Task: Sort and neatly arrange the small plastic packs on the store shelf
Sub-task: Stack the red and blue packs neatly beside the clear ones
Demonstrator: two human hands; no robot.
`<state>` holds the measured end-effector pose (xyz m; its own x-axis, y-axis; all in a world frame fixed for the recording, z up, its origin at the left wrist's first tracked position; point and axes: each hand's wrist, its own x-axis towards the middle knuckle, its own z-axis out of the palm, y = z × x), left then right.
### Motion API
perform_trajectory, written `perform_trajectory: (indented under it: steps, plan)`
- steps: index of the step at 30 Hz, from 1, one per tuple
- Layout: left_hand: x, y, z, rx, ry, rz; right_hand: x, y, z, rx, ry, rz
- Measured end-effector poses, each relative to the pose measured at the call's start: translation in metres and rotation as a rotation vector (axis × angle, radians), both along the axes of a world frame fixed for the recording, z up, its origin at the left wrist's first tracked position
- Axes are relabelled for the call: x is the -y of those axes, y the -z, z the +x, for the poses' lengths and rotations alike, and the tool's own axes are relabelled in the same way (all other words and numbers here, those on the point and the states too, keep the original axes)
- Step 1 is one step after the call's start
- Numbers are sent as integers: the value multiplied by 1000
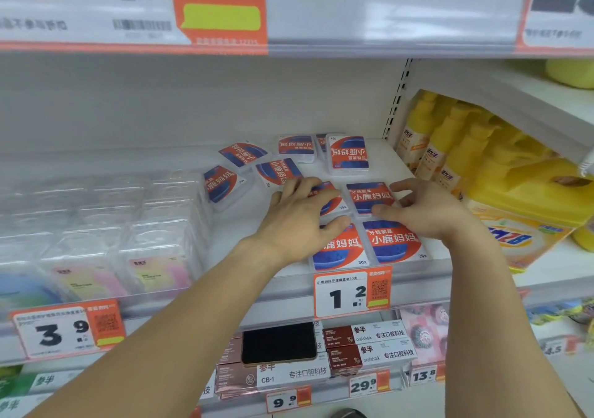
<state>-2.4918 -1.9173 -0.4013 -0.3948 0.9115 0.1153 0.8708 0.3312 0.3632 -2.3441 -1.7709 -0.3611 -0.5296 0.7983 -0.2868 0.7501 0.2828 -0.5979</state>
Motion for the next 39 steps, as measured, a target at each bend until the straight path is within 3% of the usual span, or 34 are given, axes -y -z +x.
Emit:
perform_trajectory:
  steps: [11, 17, 27, 39]
  plan:
    - [6, -6, 3, 103, 32, 38, -1, -4, 4, 11, -67, -48]
    - [11, -3, 5, 154, 27, 34, 11, -8, -1, -12, -254, -45]
    - [14, -4, 13, 219, 54, 17, -1, -6, 8, -8, -101, -54]
    - [13, -4, 14, 188, 30, 22, -3, 2, 7, -40, -222, -67]
